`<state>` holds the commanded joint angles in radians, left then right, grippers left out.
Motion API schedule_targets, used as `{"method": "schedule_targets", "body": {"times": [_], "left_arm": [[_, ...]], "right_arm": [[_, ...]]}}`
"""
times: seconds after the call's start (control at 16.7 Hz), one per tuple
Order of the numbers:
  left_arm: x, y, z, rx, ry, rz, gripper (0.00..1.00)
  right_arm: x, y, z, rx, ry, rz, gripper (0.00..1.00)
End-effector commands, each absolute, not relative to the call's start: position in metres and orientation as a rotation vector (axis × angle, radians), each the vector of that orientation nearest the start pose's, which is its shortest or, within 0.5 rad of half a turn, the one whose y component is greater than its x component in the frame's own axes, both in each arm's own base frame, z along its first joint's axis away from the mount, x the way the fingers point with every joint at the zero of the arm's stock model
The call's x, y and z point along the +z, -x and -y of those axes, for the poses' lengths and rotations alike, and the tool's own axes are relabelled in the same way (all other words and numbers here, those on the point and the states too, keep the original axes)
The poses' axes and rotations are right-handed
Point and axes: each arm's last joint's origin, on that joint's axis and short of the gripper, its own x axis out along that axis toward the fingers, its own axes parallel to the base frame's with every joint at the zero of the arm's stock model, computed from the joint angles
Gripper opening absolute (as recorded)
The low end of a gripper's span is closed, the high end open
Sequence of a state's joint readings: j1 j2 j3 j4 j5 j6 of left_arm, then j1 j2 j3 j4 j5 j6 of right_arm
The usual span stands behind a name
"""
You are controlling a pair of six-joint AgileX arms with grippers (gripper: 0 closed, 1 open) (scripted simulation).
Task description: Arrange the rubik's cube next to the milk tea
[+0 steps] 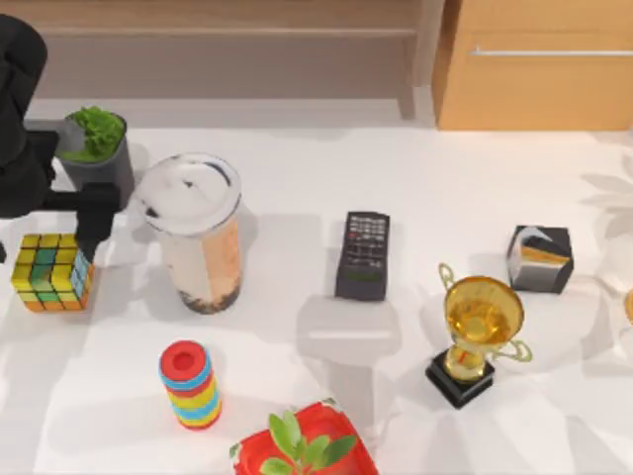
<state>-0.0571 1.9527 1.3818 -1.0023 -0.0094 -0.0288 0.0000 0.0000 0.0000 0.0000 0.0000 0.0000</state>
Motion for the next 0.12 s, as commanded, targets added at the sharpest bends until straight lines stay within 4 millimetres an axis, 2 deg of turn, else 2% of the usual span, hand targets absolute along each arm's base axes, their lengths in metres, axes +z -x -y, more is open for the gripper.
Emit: {"method": "schedule_targets", "body": {"times": [0.12], "left_arm": [[0.1638, -0.3622, 0.0174, -0.009, -0.026, -1.573, 1.00]], "right_arm": [[0.1600, -0.1057, 0.0012, 0.000, 0.000, 0.000, 1.00]]}}
